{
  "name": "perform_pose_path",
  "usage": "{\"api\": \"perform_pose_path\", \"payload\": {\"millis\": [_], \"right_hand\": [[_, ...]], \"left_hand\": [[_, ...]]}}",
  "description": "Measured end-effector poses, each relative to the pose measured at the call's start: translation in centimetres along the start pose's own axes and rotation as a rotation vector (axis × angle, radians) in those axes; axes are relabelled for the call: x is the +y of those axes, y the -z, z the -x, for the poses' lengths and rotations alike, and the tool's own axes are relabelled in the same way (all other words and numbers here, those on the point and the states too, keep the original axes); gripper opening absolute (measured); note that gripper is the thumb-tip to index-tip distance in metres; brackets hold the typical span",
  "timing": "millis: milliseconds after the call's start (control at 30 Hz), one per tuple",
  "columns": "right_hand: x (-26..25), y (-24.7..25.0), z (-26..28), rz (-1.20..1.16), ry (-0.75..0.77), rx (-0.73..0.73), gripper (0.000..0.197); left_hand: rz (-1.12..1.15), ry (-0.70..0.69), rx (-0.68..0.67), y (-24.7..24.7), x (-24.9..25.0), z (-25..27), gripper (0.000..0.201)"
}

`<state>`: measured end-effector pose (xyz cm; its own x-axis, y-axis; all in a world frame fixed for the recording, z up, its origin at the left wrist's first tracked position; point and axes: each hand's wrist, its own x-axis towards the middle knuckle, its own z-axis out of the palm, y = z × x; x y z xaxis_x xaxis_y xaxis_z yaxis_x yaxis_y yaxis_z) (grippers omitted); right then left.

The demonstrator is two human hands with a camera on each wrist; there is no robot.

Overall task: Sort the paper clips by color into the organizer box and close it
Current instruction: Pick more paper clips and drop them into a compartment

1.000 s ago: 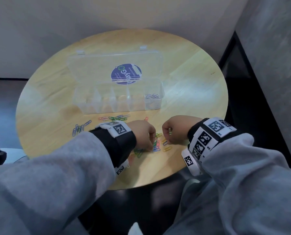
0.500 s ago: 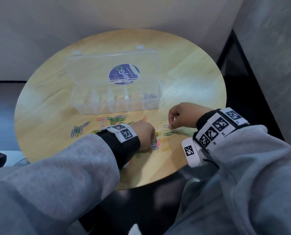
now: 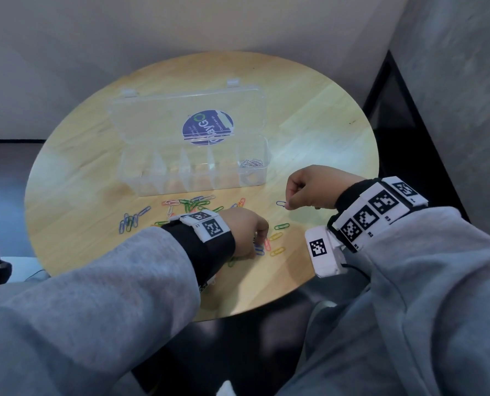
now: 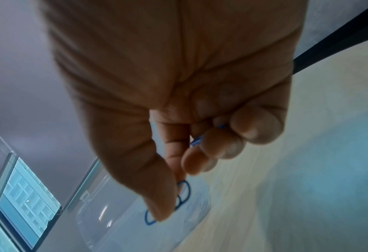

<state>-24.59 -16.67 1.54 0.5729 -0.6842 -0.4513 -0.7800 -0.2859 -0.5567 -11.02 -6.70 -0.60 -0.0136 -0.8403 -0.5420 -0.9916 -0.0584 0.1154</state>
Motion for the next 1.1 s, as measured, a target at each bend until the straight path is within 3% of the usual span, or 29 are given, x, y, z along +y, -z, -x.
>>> {"api": "perform_pose_path", "payload": {"millis": [367, 500, 667, 800, 933, 1100], "right_hand": [[0.1, 0.4, -0.1, -0.244, 0.009, -0.042, 0.017], [0.0, 0.3, -0.4, -0.425, 0.014, -0.055, 0.013], [-1.2, 0.3, -0.5, -0.588, 0.004, -0.115, 0.027], [-2.0, -0.3, -0.7, -0.753, -0.036, -0.129, 0.032], [-2.6, -0.7, -0.8, -0.842, -0.013, -0.181, 0.030], [-2.5, -1.4, -0.9, -0.684, 0.042, -0.190, 0.021]], "left_hand": [[0.086, -0.001, -0.030, 0.3, -0.7, -0.2, 0.009], [0.397, 0.017, 0.007, 2.1, -2.5, 0.2, 0.018], [1.026, 0.035, 0.058, 4.0, -4.9, 1.1, 0.024], [1.321, 0.042, 0.049, 4.7, -5.7, 1.4, 0.020], [1.461, 0.072, 0.087, 4.5, -5.5, 1.0, 0.020], [1.470, 0.124, 0.129, 4.1, -4.7, 0.4, 0.022]]}}
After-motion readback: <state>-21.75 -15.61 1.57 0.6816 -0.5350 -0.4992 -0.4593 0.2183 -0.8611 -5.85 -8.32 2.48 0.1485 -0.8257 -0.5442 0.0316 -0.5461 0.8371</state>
